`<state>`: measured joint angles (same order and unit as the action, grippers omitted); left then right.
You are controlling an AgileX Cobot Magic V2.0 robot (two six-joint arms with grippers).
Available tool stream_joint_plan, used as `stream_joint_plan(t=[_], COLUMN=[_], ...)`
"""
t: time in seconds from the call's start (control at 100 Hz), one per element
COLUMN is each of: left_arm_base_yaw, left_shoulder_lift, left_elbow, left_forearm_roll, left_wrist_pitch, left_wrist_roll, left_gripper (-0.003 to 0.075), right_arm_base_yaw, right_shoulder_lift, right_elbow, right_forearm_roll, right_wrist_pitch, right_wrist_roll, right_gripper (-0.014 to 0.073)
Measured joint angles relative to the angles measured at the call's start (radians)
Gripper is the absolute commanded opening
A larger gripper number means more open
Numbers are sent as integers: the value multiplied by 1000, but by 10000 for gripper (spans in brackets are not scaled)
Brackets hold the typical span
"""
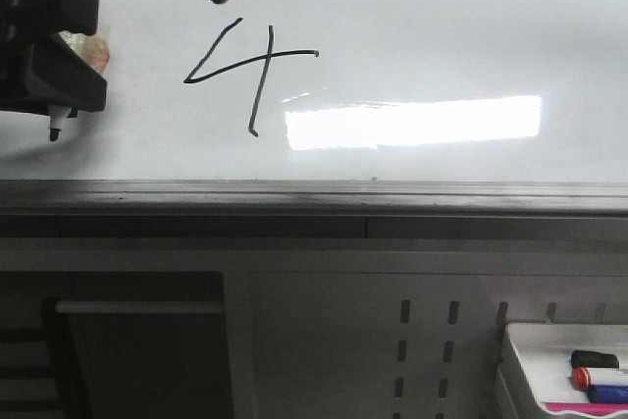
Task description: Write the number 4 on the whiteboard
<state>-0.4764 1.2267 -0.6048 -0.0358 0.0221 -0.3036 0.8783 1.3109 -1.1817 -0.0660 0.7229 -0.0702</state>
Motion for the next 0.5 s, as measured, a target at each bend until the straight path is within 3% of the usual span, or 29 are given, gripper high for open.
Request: stream_joint_plan(t=[0.38,0.5], left_arm_base_yaw=[13,13], left_shoulder_lift=[93,93], left_elbow=[-45,-45], left_forearm_roll=[-17,-25], left_wrist_pitch=[15,13], left_wrist_roll=[0,-1], left_gripper=[-11,110], right_arm_base_yaw=[0,0], right_shoulder_lift=[0,0], right_elbow=[0,0], right_forearm_roll=[0,0], right_wrist_pitch=[0,0], right_wrist_roll=[16,16], right_gripper=[431,431])
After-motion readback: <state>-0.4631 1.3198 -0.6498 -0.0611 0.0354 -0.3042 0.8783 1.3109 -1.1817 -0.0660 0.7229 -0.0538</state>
